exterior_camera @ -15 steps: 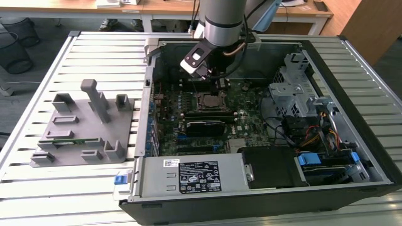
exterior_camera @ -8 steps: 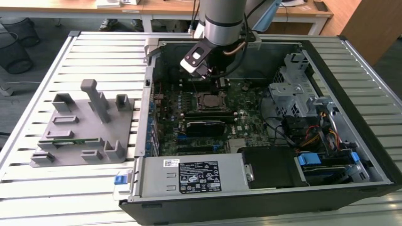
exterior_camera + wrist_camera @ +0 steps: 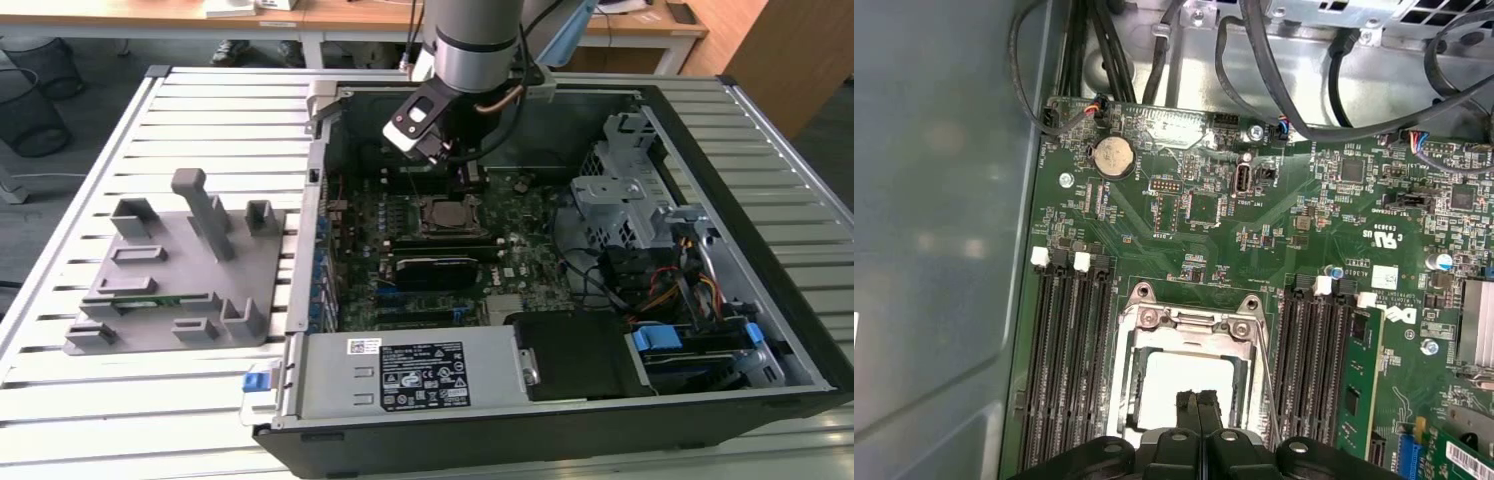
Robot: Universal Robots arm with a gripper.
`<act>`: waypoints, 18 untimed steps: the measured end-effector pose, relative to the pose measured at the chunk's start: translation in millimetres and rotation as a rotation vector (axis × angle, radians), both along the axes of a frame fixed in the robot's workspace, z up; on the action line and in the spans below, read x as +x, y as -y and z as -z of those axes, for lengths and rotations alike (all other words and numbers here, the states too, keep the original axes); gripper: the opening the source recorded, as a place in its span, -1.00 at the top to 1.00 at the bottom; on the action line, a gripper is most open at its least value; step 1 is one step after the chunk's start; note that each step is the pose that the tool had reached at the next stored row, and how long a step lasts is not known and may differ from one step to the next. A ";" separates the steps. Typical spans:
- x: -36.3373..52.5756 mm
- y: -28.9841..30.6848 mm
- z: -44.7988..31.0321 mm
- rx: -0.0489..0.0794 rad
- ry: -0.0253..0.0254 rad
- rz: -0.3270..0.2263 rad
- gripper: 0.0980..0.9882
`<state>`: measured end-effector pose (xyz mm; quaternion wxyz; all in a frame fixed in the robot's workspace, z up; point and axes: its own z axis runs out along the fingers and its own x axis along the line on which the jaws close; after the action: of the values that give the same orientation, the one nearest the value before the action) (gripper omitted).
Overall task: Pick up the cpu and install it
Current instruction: 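Install the first cpu locking lever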
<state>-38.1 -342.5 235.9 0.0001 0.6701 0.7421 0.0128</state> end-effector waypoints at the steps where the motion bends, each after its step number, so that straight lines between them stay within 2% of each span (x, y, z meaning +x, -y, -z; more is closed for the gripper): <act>1: 0.0 0.0 -0.2 0.000 0.0000 0.000 0.98; 18: 0.0 0.0 -3.9 0.000 0.0001 0.000 0.98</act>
<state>-38.1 -342.5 239.8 0.0001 0.6702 0.7421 0.0129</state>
